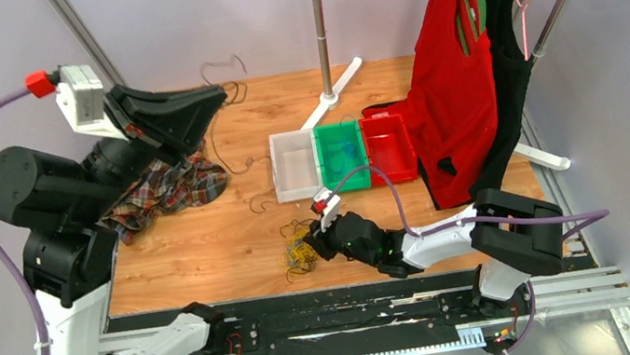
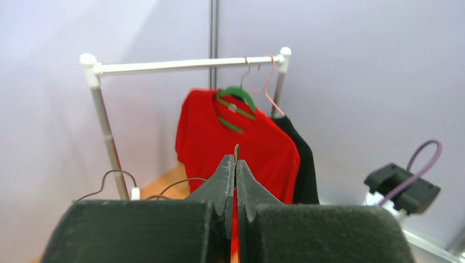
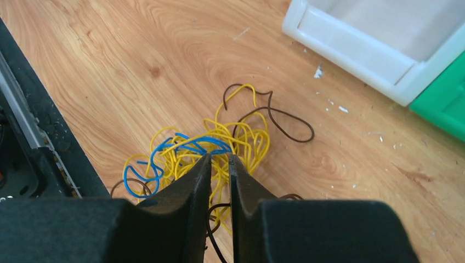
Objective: Untangle the cables
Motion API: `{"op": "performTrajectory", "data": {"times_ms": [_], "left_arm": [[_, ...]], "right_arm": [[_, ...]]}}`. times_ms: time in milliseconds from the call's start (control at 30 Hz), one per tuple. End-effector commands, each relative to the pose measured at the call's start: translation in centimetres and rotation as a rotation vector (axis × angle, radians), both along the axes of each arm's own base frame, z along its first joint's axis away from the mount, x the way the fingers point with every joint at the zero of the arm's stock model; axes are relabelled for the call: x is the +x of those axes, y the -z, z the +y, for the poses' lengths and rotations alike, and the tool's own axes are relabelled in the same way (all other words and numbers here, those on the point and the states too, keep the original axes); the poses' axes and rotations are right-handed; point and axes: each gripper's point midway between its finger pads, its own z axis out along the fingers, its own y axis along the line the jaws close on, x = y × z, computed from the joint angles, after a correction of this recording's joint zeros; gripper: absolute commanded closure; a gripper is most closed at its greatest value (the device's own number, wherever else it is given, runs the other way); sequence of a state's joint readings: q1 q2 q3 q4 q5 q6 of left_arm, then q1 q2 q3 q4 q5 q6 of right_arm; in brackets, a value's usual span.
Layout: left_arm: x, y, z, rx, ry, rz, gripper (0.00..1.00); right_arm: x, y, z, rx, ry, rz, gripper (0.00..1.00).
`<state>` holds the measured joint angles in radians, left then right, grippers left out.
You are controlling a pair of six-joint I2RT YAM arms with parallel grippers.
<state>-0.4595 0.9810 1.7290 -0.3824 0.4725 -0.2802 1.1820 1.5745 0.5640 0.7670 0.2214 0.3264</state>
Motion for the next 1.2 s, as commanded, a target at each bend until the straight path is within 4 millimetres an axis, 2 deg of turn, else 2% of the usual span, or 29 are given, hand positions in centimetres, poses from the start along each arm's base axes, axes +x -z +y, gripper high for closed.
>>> {"op": "performTrajectory", "data": {"times_ms": [0, 133, 167, 300, 333, 533, 700, 900, 1000, 1167], "left_arm": [[1.8, -4.0, -0.2, -0.035, -0.035, -0.098, 0.99], [2.8, -4.9, -1.3, -0.035, -0.002, -0.118, 0.99], [3.2, -4.7, -1.6, -0.034, 0.003, -0.113, 0.99], [5.0, -3.7, -2.8, -0.019, 0.023, -0.102, 0.99], [5.3, -3.4, -3.1, -0.014, 0.029, -0.099, 1.00], [8.0, -1.0, -4.6, 0.009, 0.039, -0.055, 1.00], [10.4, 1.5, -6.7, 0.018, 0.071, 0.006, 1.00], [14.1, 4.2, -9.0, 0.049, 0.072, 0.030, 1.00], [16.3, 6.4, -9.6, 0.092, 0.041, 0.041, 1.00], [17.7, 9.1, -9.9, 0.164, 0.013, 0.025, 1.00]], "right_arm": [[0.2, 0.4, -0.7, 0.021, 0.042, 0.022, 0.80], [0.0, 0.3, -1.3, 0.021, 0.053, 0.029, 0.71], [0.1, -0.1, -1.6, 0.023, 0.060, 0.026, 0.66], [0.8, -2.5, -2.6, 0.042, 0.117, -0.003, 0.34], [1.1, -3.3, -2.9, 0.048, 0.135, -0.016, 0.31], [3.0, -9.2, -4.8, 0.109, 0.228, -0.094, 0.29], [4.6, -12.1, -7.1, 0.137, 0.314, -0.144, 0.28], [6.4, -12.8, -10.2, 0.130, 0.417, -0.172, 0.30], [6.9, -12.6, -11.8, 0.120, 0.467, -0.180, 0.31], [7.7, -11.4, -14.4, 0.107, 0.551, -0.156, 0.33]]}}
